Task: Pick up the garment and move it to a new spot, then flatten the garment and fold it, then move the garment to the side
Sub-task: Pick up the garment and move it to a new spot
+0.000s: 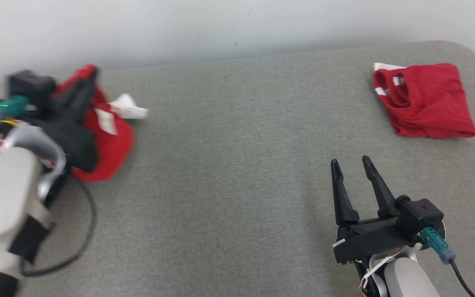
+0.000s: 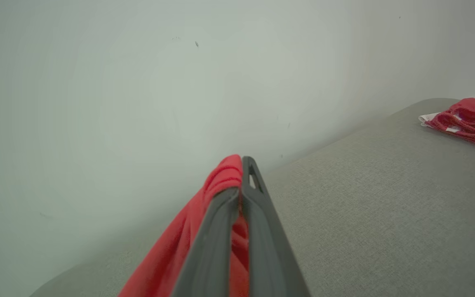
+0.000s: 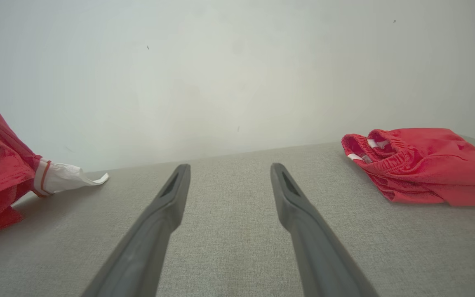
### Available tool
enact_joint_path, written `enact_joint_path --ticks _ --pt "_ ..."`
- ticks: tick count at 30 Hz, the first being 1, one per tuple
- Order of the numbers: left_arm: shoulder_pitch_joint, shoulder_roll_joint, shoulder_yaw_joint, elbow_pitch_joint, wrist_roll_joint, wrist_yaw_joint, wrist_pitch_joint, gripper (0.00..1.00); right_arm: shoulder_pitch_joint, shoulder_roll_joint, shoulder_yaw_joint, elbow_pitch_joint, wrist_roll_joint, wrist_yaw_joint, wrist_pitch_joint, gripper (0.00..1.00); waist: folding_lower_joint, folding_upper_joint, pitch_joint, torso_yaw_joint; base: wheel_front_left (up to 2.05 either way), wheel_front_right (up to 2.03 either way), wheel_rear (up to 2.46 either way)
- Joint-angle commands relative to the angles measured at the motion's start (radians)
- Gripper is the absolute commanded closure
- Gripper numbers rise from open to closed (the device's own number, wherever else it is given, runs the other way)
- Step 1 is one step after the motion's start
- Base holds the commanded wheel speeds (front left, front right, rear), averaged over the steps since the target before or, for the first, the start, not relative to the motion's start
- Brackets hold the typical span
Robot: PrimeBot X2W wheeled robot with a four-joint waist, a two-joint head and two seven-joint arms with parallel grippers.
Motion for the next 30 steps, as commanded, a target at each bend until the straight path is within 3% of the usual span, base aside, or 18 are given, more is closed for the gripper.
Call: enact_joint_path --ticks 1,8,18,30 --pt "0.025 -0.015 -0.014 -0.034 0.003 0.004 0.012 1.0 0.012 0.003 -0.001 -0.004 0.007 0.0 -0.002 0.0 0.0002 0.0001 -0.009 -0.018 0.0 0.0 0.0" --pt "0.087 -0.126 -0.096 -0.186 -0.009 0.028 0.065 1.0 0.019 0.005 -0.015 -0.013 0.008 0.0 -0.002 0.0 0.0002 0.0001 -0.012 -0.057 0.0 0.0 0.0" --pt "0.104 -0.267 -0.191 -0.228 -0.008 0.045 0.067 1.0 0.023 0.006 -0.034 -0.028 -0.001 0.0 -0.003 0.0 0.0002 0.0001 0.005 -0.098 0.0 0.0 0.0" --pt "0.114 -0.34 -0.3 -0.187 -0.008 0.051 0.006 1.0 0.012 0.006 -0.039 -0.041 0.011 0.0 -0.003 0.0 0.0002 0.0001 0.019 -0.119 0.0 0.0 0.0"
